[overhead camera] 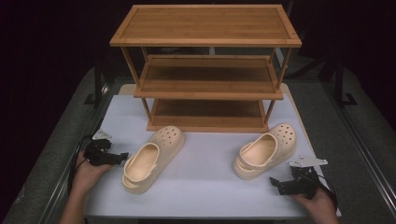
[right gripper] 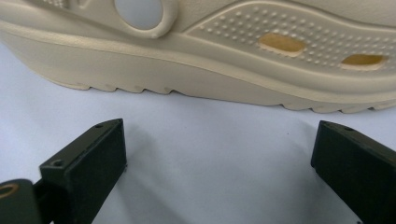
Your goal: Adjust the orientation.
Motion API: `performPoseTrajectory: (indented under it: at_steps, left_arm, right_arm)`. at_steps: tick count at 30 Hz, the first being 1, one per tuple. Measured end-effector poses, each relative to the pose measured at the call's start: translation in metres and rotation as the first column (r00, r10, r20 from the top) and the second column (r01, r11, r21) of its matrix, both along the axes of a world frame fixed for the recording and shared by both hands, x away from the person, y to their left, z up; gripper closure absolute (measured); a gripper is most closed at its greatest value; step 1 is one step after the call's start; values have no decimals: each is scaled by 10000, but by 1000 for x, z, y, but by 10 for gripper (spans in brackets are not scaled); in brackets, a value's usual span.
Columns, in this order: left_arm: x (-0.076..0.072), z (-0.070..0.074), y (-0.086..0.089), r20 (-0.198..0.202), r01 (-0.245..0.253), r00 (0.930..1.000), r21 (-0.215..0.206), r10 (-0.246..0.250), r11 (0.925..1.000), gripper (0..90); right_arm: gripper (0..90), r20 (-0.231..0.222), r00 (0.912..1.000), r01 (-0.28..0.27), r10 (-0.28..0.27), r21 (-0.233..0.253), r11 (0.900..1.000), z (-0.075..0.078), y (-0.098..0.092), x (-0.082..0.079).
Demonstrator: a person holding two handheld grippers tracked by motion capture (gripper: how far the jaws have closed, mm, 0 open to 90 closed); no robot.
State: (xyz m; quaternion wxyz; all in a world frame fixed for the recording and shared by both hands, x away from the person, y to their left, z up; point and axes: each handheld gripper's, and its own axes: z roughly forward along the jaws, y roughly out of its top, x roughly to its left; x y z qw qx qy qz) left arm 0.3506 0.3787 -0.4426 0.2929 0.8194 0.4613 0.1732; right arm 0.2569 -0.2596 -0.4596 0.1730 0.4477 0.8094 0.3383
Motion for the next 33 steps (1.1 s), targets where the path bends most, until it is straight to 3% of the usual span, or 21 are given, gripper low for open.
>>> performPoseTrajectory:
  at_steps: [1, 2, 3, 12, 15, 20, 25, 26, 33]
  left_arm:
    - [0, -1, 1, 108, 33, 9999, -91, -32, 10000, 82]
    - [-5, -6, 4, 572, 122, 9983, -343, -102, 9993, 80]
    - [-6, -7, 6, 688, 127, 9976, -481, -94, 9988, 77]
    - [-6, -7, 5, 710, 135, 9974, -433, -104, 9990, 78]
    - [-6, -7, 5, 709, 129, 9974, -422, -99, 9990, 78]
    - [-6, -7, 5, 725, 124, 9973, -414, -94, 9991, 78]
    - [-6, -7, 5, 686, 115, 9976, -462, -83, 9989, 78]
    - [-6, -7, 5, 694, 110, 9976, -459, -78, 9989, 78]
    - [-6, -7, 5, 701, 110, 9975, -456, -78, 9989, 78]
  right_arm:
    - [30, -13, 10000, 2, -2, 2, 10000, 0, 0, 0]
    - [30, -10, 10000, -7, 7, -11, 10000, 0, 0, 0]
    - [30, -31, 10000, 10, -10, -18, 10000, 0, 0, 0]
    - [38, -132, 9999, 36, -36, 8, 10000, 1, 0, 1]
    - [119, -214, 9997, 134, -133, 79, 9999, 6, -3, 1]
    - [163, -47, 9989, 462, -461, 224, 9987, 20, -7, -1]
    - [330, 142, 9981, 581, -592, 675, 9960, 31, -15, -4]
    - [439, 280, 9971, 681, -701, 685, 9953, 37, -21, -1]
    - [802, 634, 9916, 1076, -1126, 772, 9912, 57, -37, 17]
